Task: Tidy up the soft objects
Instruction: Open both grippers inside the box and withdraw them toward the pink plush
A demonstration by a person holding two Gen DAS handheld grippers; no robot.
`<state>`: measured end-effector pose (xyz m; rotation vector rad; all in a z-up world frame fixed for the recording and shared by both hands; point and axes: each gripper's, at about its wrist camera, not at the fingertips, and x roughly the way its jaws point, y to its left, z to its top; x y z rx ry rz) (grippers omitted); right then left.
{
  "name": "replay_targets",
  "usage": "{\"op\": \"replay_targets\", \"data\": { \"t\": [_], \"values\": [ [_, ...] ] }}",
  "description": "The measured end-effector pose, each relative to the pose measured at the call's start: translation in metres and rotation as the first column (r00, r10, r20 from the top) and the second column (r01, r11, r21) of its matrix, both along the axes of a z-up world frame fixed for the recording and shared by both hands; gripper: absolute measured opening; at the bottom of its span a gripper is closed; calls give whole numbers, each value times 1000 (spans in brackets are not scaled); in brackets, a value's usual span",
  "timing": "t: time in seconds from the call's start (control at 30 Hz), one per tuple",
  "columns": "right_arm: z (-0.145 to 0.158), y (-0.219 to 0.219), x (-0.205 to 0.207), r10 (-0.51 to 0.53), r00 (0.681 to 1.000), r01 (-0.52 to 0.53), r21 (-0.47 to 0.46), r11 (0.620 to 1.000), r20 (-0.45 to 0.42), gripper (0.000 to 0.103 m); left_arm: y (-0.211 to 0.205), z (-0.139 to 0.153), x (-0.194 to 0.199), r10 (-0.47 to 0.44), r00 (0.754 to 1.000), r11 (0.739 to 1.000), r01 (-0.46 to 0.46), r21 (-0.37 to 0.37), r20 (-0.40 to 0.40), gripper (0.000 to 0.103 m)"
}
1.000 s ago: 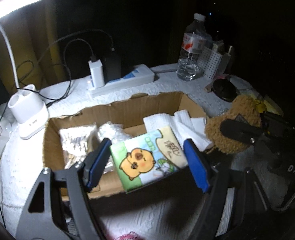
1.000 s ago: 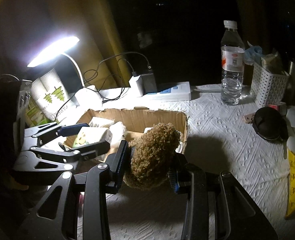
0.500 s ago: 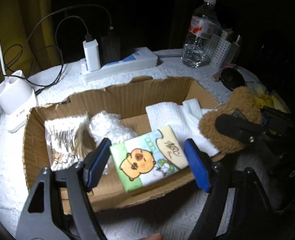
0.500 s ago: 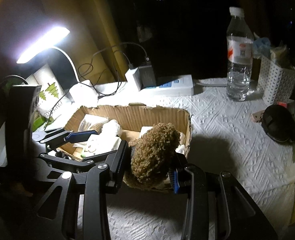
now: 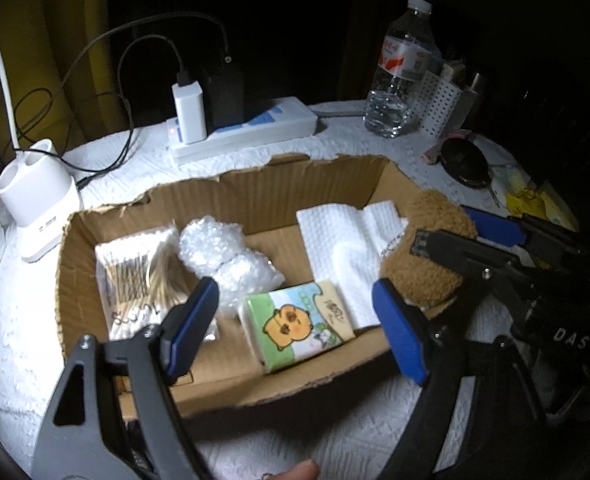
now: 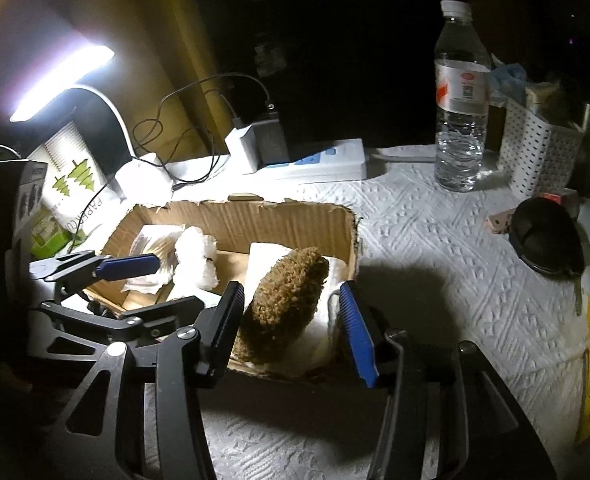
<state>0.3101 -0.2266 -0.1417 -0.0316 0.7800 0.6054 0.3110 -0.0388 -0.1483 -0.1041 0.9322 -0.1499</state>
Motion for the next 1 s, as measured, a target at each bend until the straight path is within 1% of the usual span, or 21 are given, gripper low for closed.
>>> {"op": "replay_targets", "data": {
  "t": [0.13, 0.2, 0.3, 0.43, 0.6, 0.67, 0.73, 1.0],
  "values": [
    [-2, -5, -1, -44, 999, 44, -28, 999, 2, 52, 2, 6, -7, 8, 1000, 1000, -8, 1, 15, 80],
    [-8, -7, 1, -65, 998, 64, -49, 997, -14, 52, 3, 8, -11, 10, 1000, 1000, -10, 1, 19, 80],
    [-23, -6, 4, -73, 996, 70, -75, 995, -48, 53, 3, 8, -17, 10, 1000, 1000, -10, 4, 18, 80],
    [-29, -4, 0, -80, 996, 76, -83, 994, -43, 53, 3, 11, -25, 10, 1000, 1000, -11, 8, 24, 80],
    [-14, -5, -9, -77, 997, 76, -59, 995, -18, 55, 5, 17, -33, 19, 999, 1000, -20, 9, 37, 80],
    [-8, -5, -13, -77, 997, 76, -52, 996, -9, 60, 5, 19, -37, 23, 999, 1000, -23, 7, 43, 80],
    [-1, -3, -19, -74, 997, 74, -47, 996, 5, 61, 5, 21, -41, 23, 999, 1000, -23, 3, 50, 80],
    [15, 8, -42, -44, 998, 46, -52, 998, 34, 62, 11, 31, -59, 29, 996, 1000, -29, -8, 79, 80]
  ]
}}
